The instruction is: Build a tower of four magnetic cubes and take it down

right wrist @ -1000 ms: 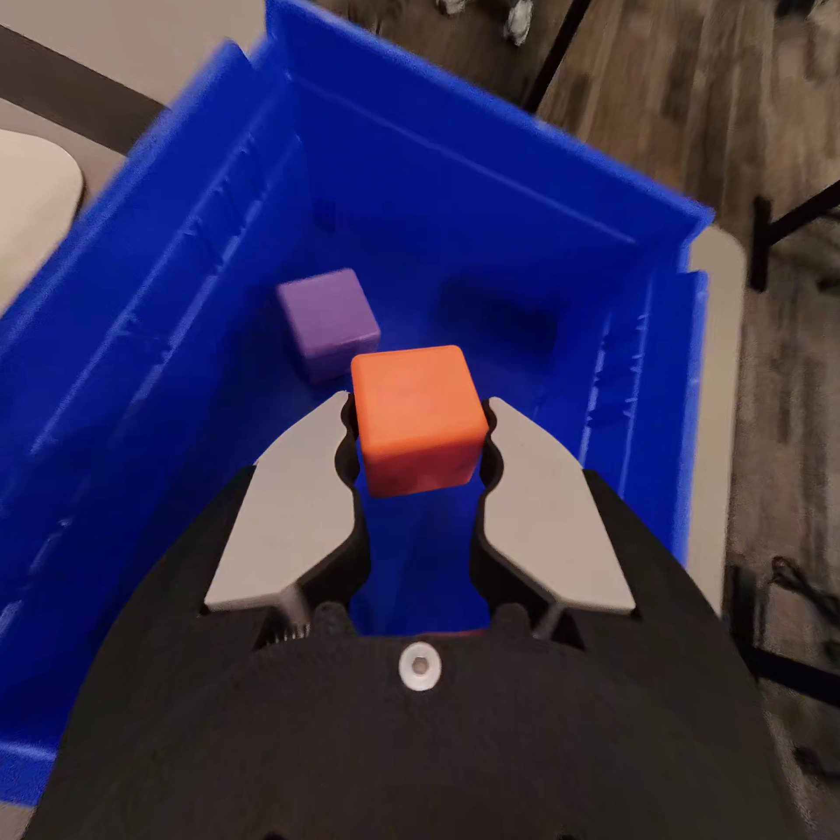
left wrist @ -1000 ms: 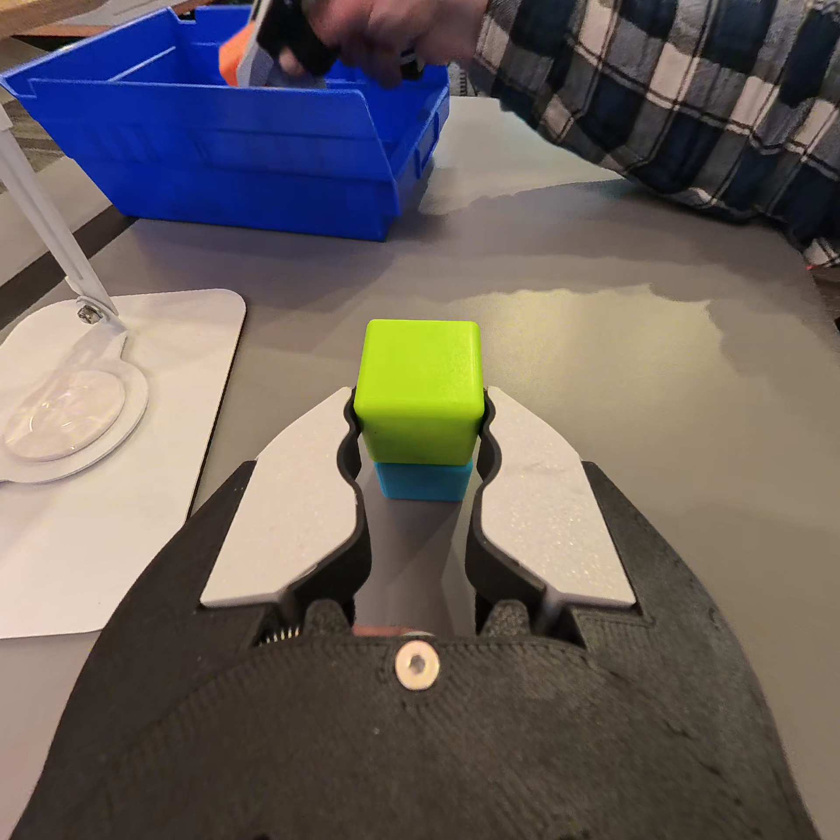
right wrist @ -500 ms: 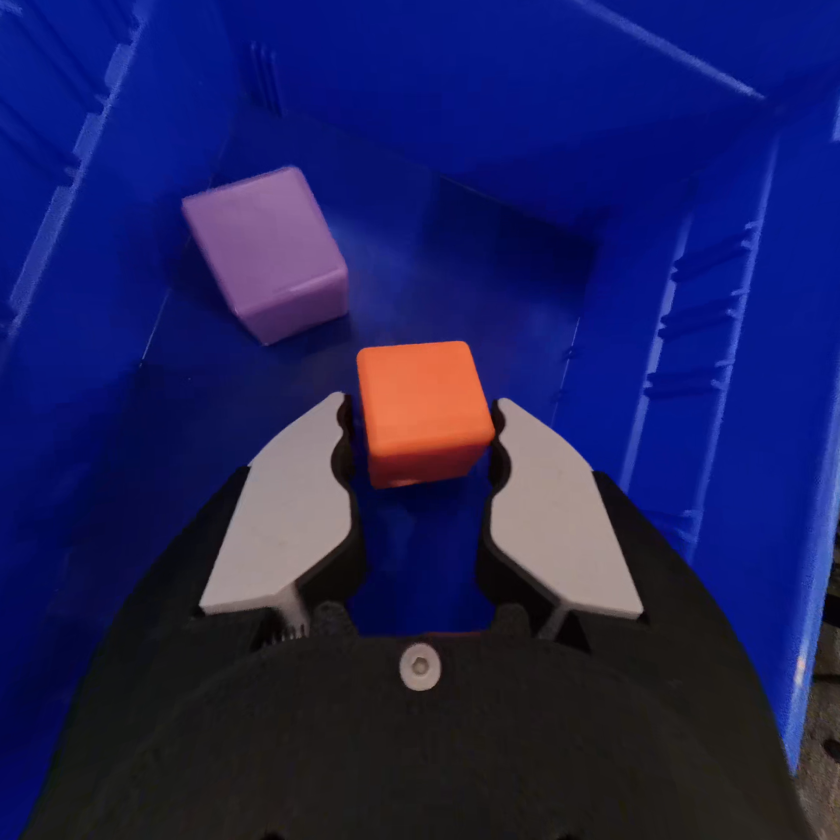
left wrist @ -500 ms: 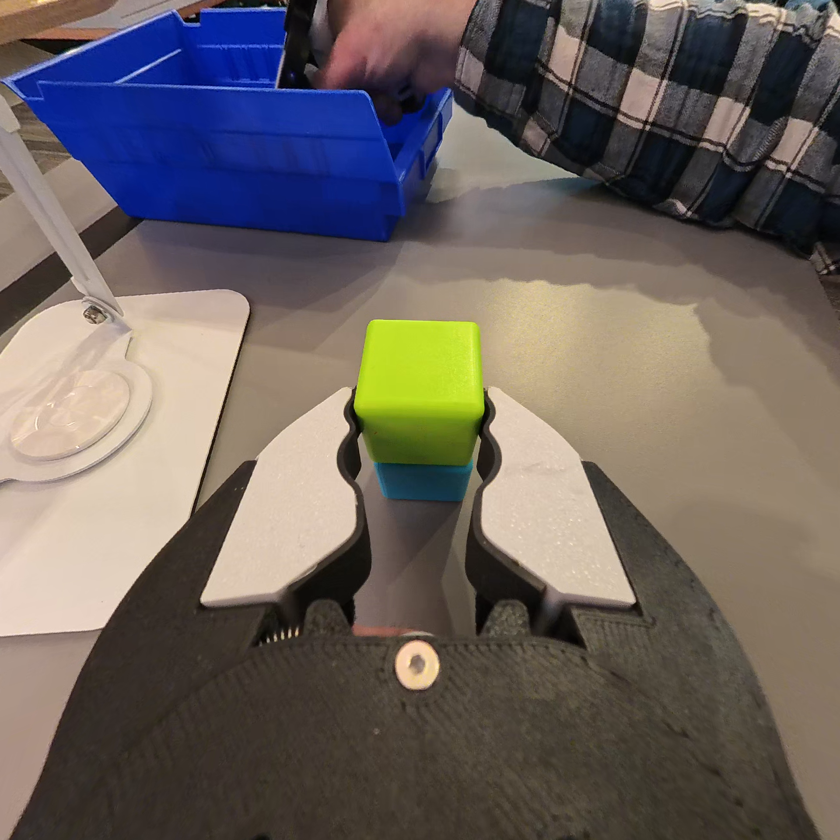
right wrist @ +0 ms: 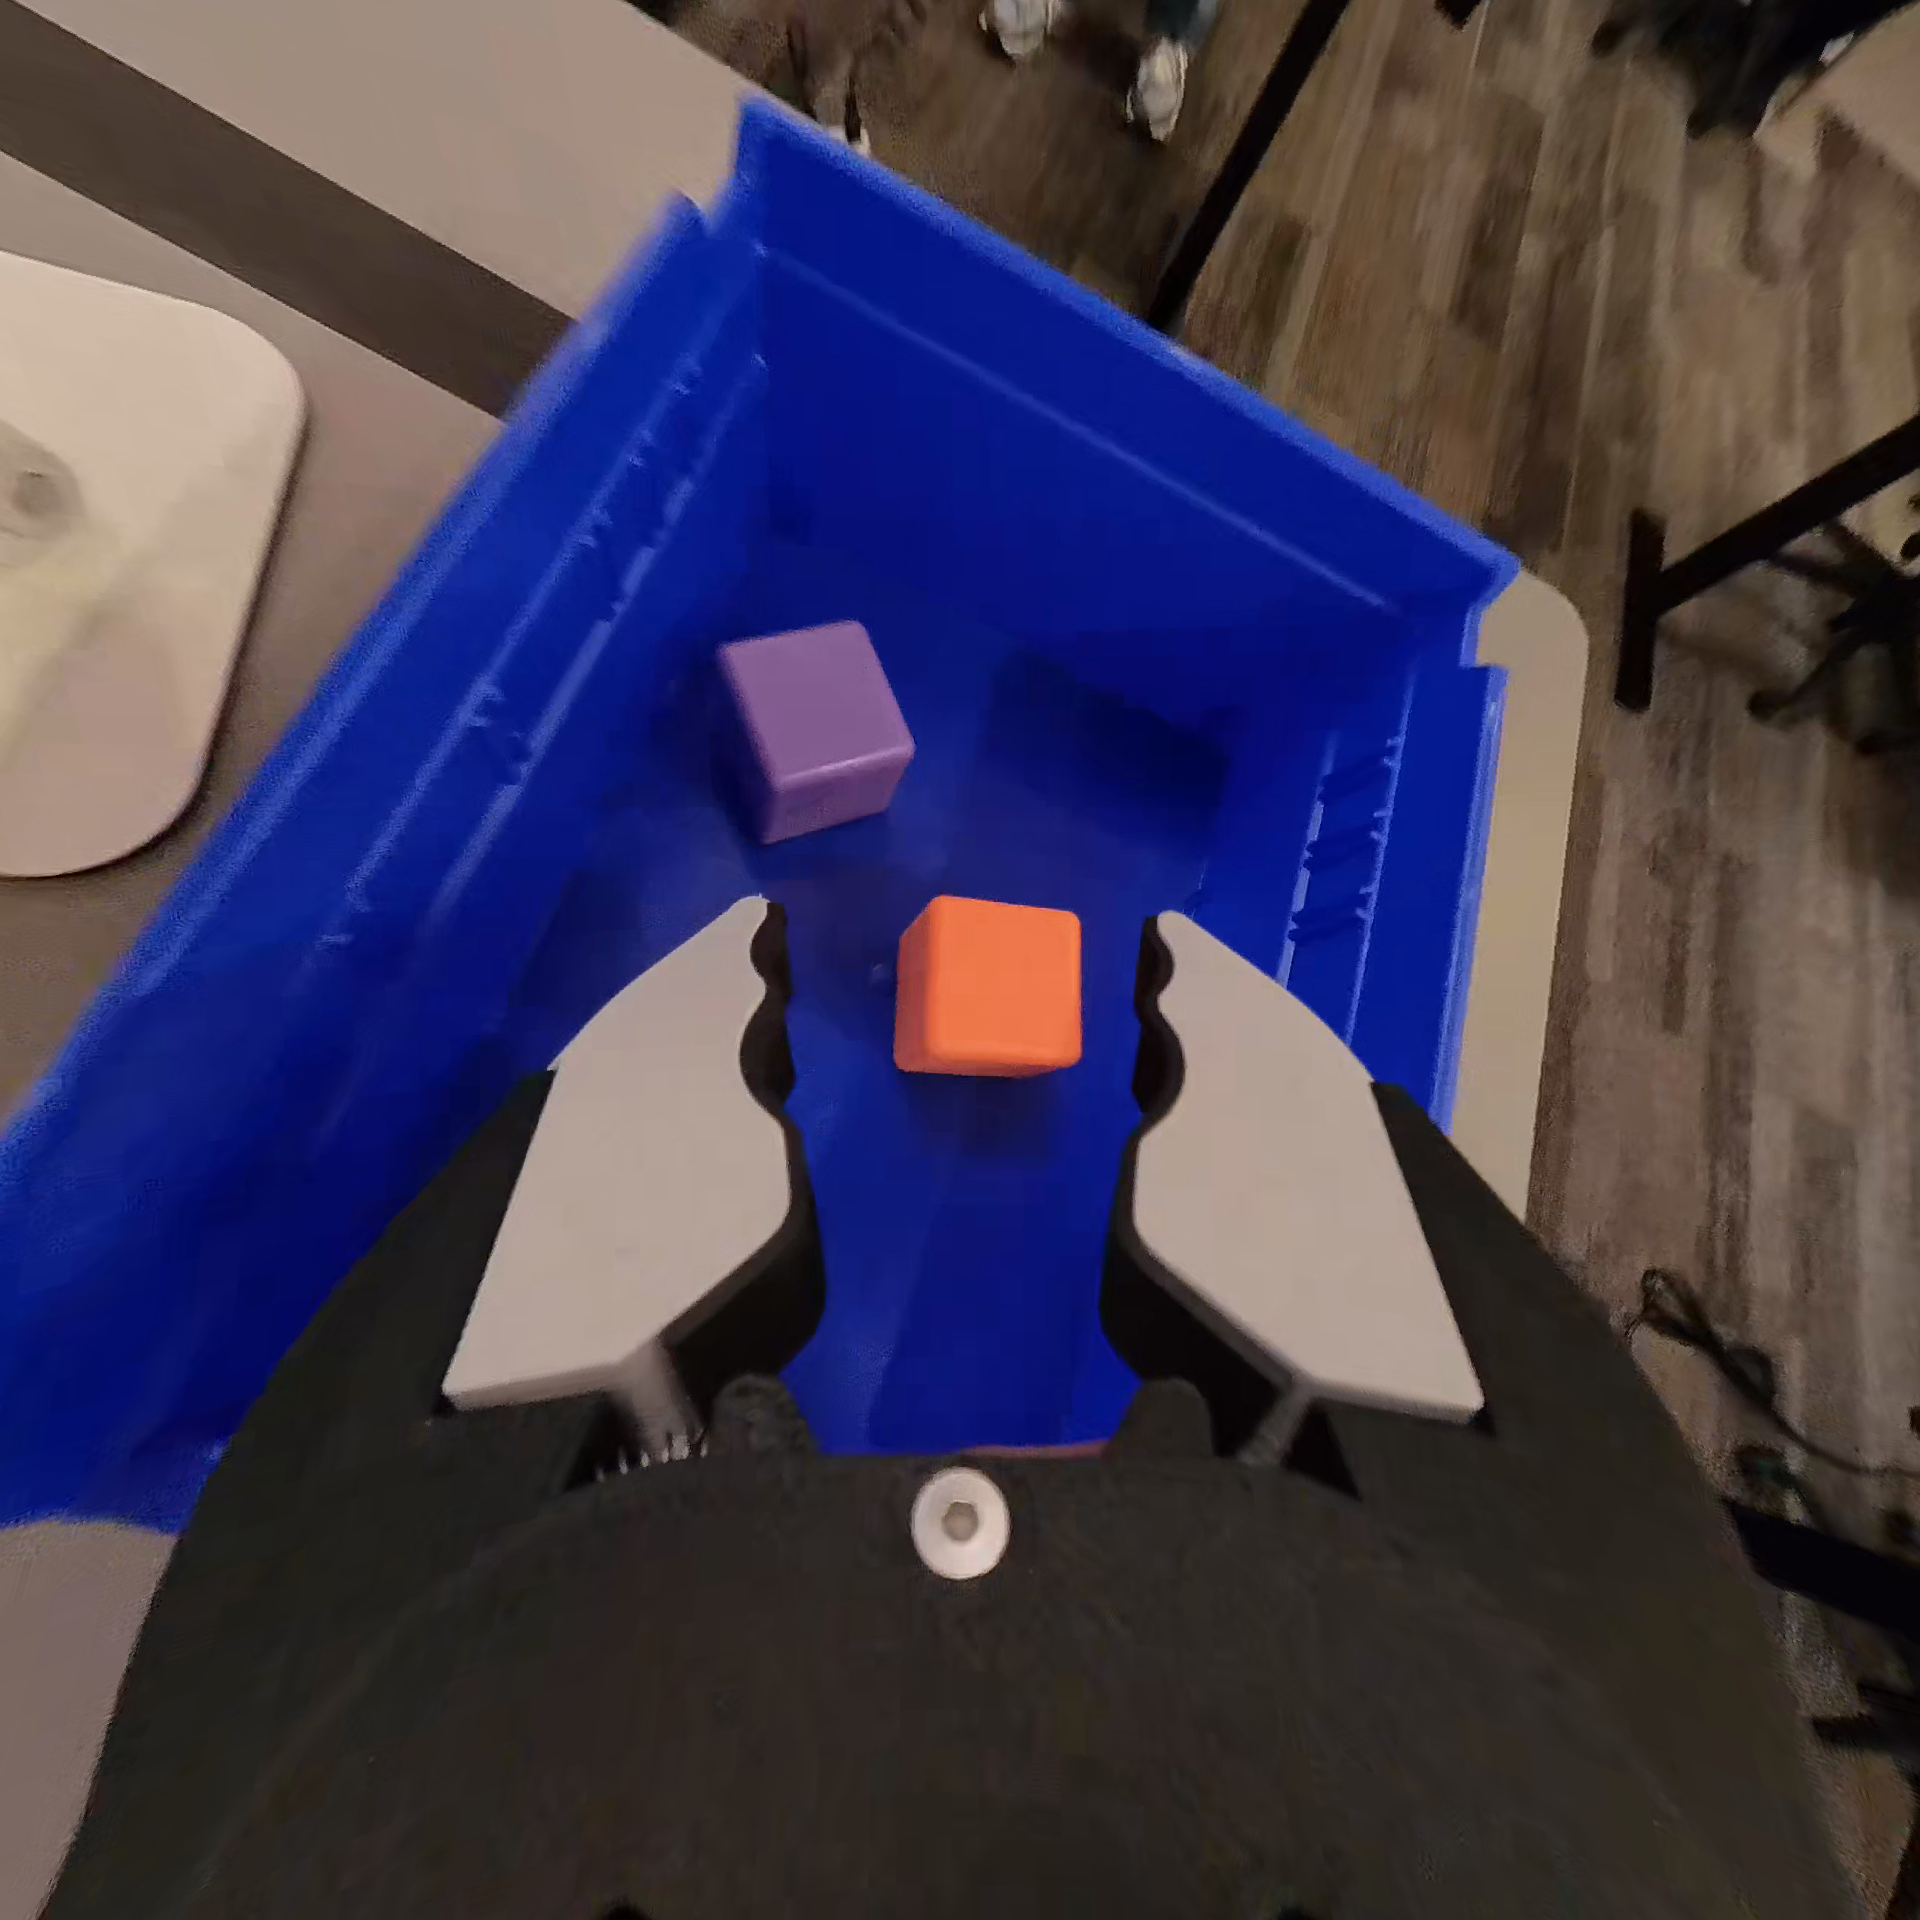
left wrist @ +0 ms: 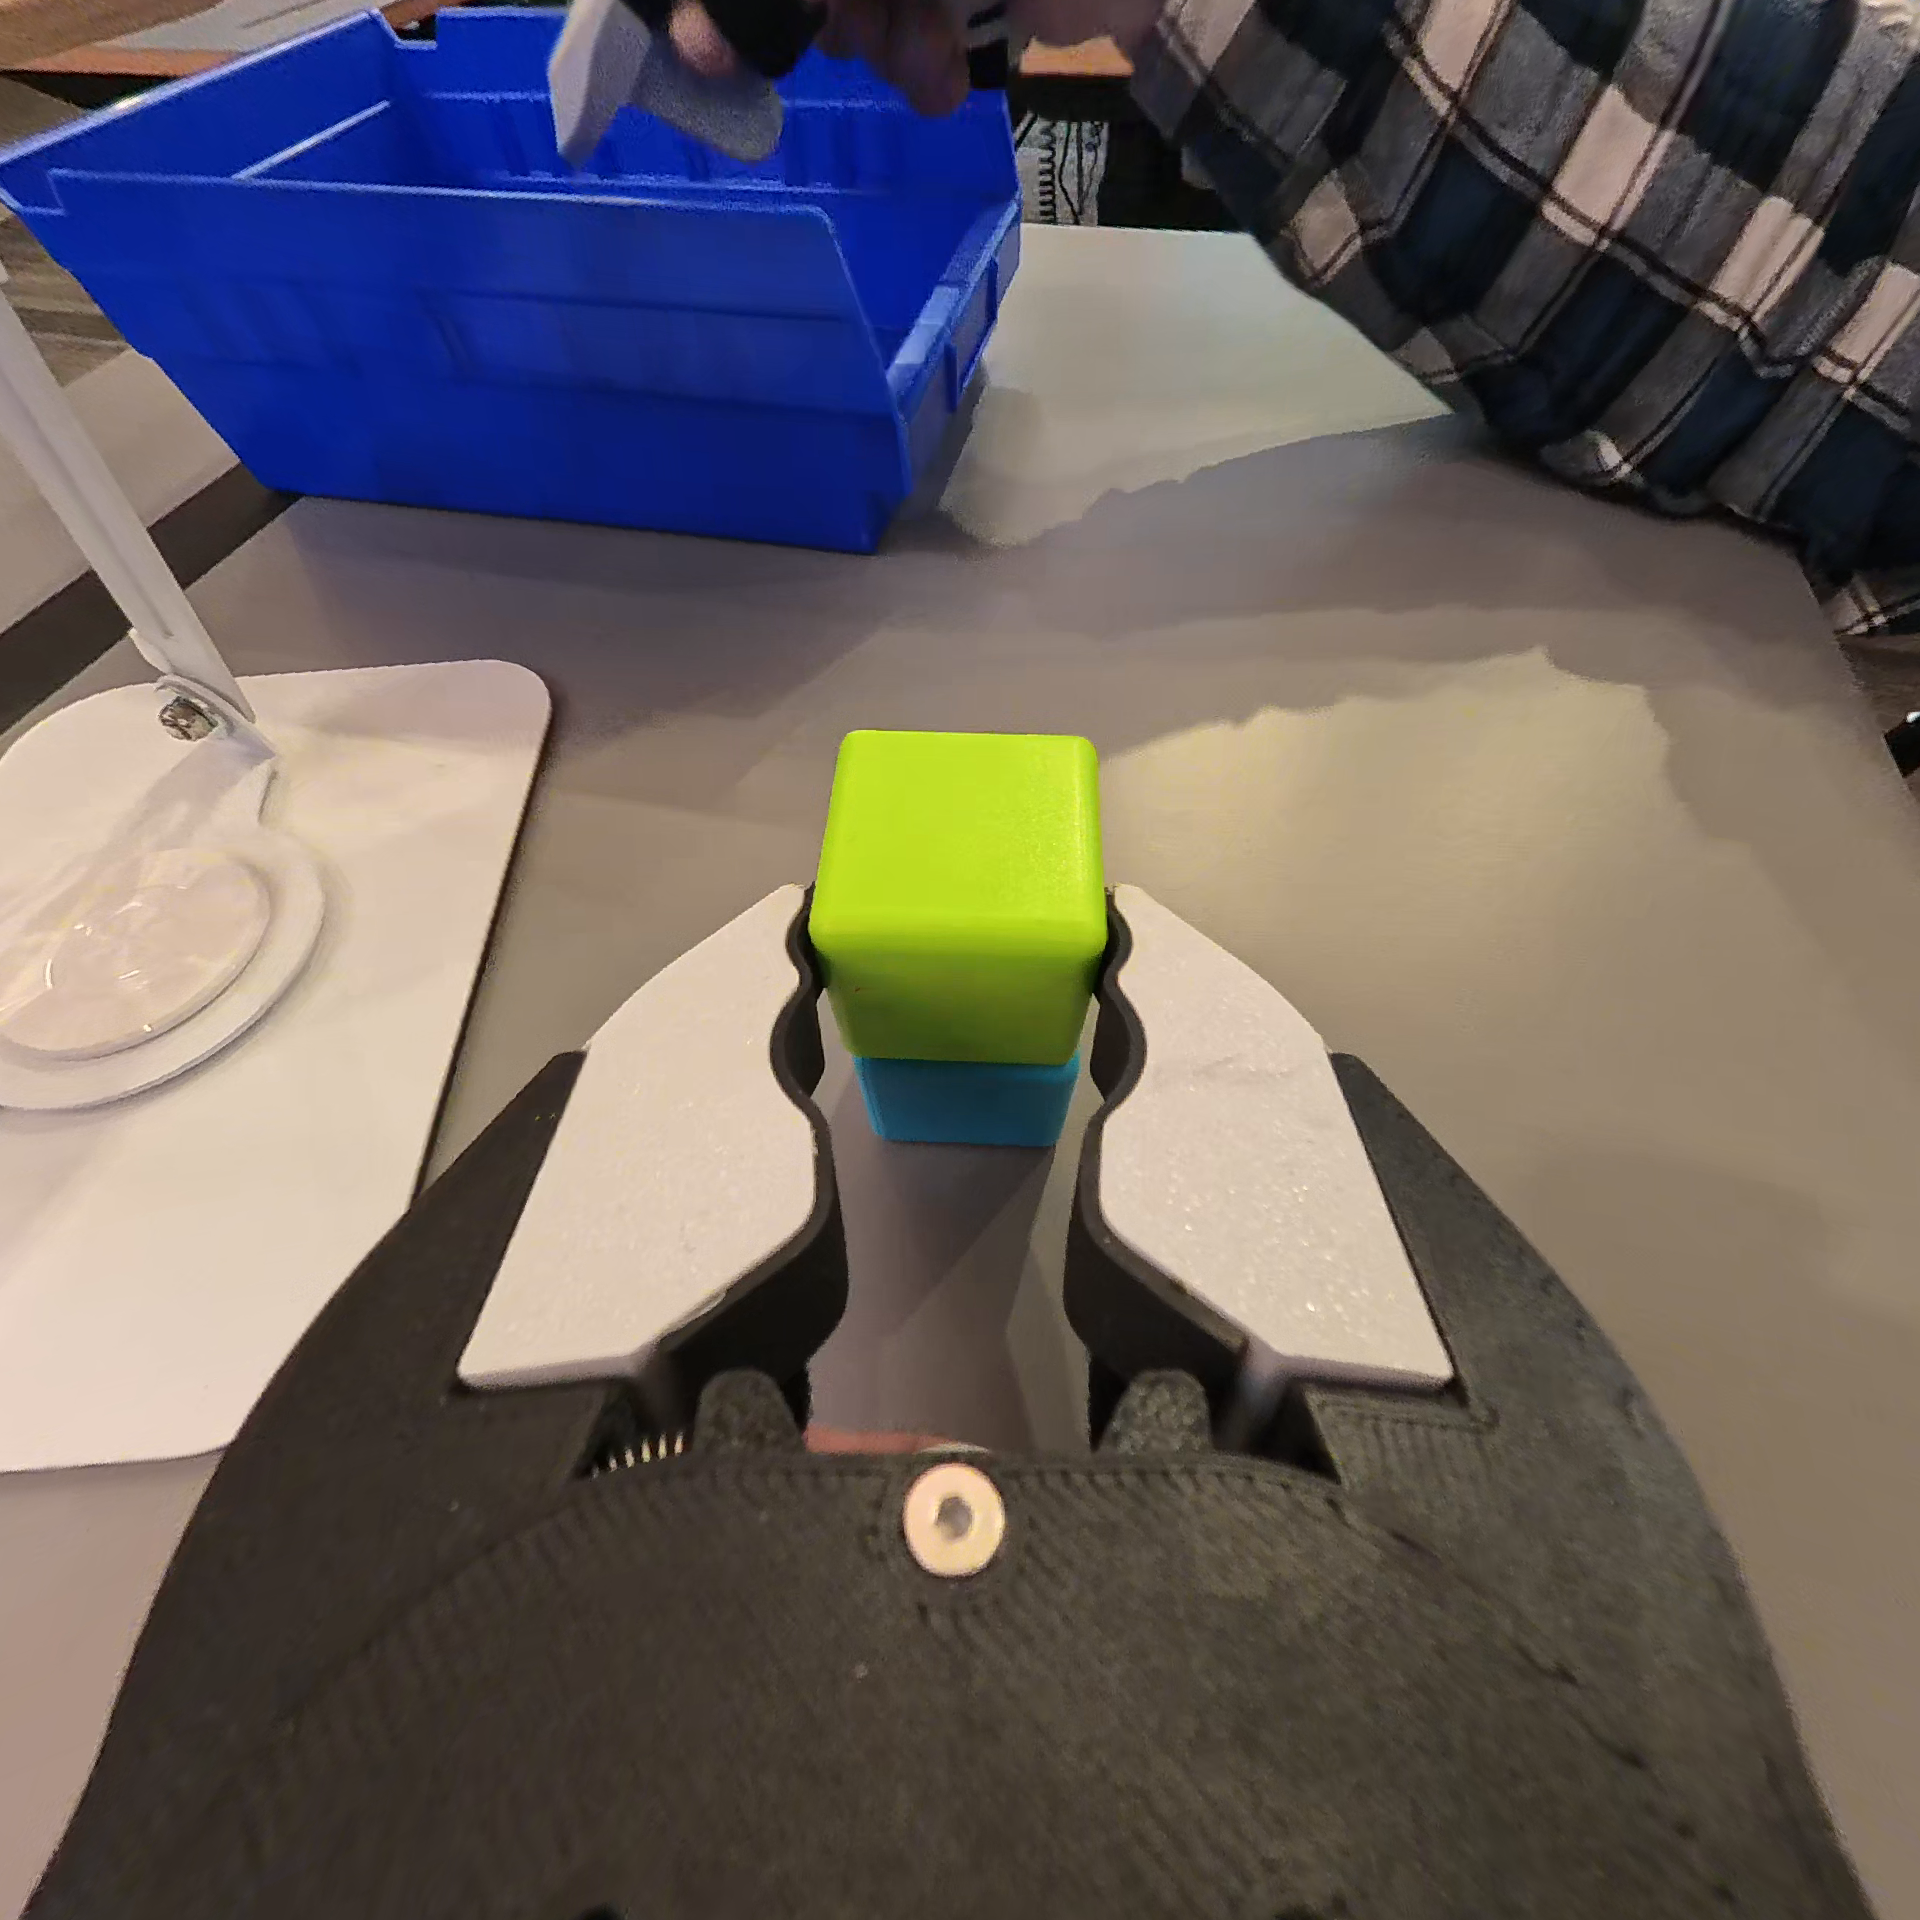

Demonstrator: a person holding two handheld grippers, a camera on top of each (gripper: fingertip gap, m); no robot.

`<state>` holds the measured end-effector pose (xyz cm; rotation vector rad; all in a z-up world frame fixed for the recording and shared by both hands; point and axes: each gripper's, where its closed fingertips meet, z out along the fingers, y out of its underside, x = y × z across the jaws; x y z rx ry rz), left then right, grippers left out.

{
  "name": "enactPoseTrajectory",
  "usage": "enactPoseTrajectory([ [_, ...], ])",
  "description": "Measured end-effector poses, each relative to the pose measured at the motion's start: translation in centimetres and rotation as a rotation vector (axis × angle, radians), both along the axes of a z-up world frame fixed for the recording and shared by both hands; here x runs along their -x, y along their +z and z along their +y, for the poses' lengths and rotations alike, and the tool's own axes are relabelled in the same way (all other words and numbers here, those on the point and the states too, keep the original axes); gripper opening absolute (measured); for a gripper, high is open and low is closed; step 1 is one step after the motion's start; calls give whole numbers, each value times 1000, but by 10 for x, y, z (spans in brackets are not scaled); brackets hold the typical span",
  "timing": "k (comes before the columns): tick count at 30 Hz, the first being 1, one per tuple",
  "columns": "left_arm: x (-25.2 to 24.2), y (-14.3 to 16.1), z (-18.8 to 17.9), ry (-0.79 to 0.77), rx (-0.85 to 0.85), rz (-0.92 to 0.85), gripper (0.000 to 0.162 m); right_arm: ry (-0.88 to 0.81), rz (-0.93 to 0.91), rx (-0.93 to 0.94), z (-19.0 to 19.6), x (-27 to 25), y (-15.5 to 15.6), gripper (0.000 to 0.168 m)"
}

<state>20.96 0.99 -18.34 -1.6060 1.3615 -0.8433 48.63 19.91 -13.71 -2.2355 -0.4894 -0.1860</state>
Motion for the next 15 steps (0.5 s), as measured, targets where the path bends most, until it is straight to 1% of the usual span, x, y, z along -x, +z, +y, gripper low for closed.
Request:
enactPoseTrajectory([
  [5,-1,1,1,15,-2,-8,50,89,-5,-63,-22,29,18,62],
  [10,-1,4,1,18,4,-25,62,134,-4,-114,-37,46,32,62],
  [15,2,8,1,30,-2,-20,71,156,6,-164,-48,54,46,63],
])
